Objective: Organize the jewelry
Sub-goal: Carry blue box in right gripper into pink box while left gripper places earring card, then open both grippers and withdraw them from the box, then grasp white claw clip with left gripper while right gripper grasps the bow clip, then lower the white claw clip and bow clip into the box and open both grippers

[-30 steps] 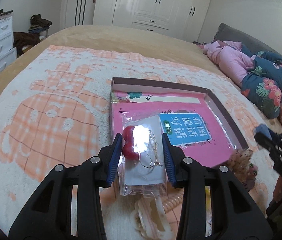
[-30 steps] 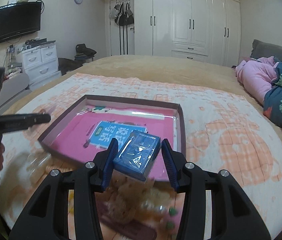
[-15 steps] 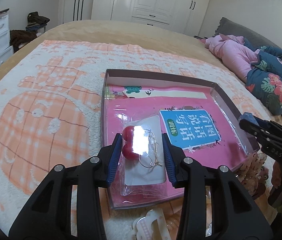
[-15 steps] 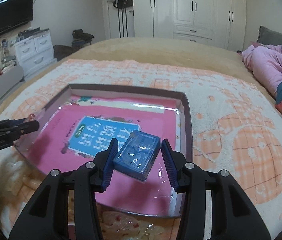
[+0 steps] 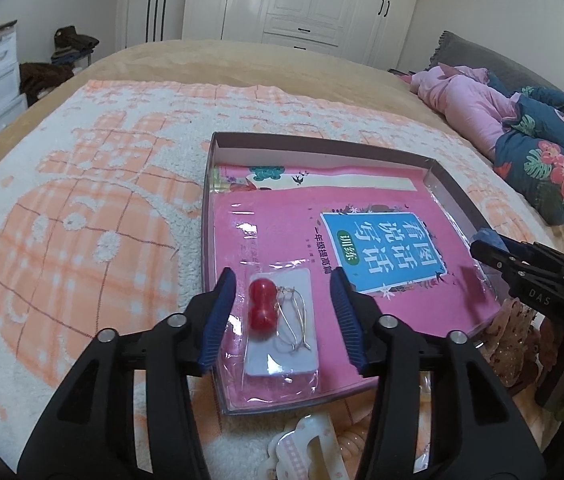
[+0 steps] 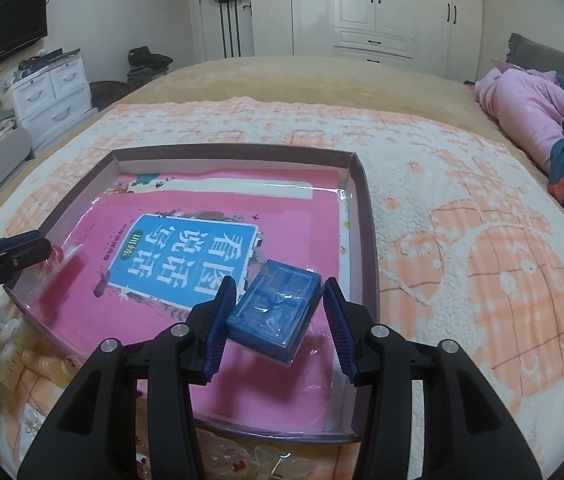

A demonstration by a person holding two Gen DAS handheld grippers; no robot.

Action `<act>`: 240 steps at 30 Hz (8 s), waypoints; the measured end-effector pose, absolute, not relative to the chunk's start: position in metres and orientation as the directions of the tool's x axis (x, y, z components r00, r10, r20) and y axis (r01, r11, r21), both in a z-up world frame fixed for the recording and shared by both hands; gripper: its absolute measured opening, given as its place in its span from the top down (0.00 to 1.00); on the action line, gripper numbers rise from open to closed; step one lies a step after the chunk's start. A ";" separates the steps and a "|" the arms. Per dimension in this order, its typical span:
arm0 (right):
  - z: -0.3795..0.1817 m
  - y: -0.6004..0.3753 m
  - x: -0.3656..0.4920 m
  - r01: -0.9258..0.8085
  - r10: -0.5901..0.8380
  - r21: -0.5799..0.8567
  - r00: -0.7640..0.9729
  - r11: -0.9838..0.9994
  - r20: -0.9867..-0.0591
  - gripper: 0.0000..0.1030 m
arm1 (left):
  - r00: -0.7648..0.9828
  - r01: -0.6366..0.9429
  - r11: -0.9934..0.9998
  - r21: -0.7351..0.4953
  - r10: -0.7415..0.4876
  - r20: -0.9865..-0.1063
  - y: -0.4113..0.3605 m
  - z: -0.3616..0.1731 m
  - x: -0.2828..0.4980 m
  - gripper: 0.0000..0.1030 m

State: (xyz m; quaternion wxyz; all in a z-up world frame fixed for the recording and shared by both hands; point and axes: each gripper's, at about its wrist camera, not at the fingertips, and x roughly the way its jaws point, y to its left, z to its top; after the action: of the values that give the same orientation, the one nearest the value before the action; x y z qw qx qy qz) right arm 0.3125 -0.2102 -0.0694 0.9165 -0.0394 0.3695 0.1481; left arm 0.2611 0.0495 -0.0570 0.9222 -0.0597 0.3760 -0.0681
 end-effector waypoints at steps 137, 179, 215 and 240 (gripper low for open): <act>-0.024 -0.179 0.140 -0.493 0.445 0.025 0.762 0.870 -0.470 0.98 | 0.719 0.088 0.957 -0.276 -0.253 -0.647 0.065 -0.076 0.137 0.71; 0.008 -0.228 0.155 -0.375 0.355 0.026 0.851 0.927 -0.388 0.98 | 0.761 0.223 0.942 -0.251 -0.329 -0.559 0.017 -0.027 0.181 0.70; -0.011 -0.194 0.301 -0.313 0.252 -0.046 0.834 0.949 -0.491 0.98 | 0.658 0.254 0.933 -0.256 -0.360 -0.661 -0.019 -0.059 0.271 0.70; -0.035 -0.172 0.286 -0.381 0.307 -0.014 0.766 0.925 -0.564 0.59 | 0.663 0.232 0.934 -0.272 -0.356 -0.659 -0.007 -0.059 0.248 0.65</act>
State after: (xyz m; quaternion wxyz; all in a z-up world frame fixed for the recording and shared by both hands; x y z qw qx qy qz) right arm 0.2864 -0.1724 -0.0347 0.9376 -0.0637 0.2883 0.1834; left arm 0.2482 -0.0074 -0.0586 0.9080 -0.0824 0.3775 -0.1619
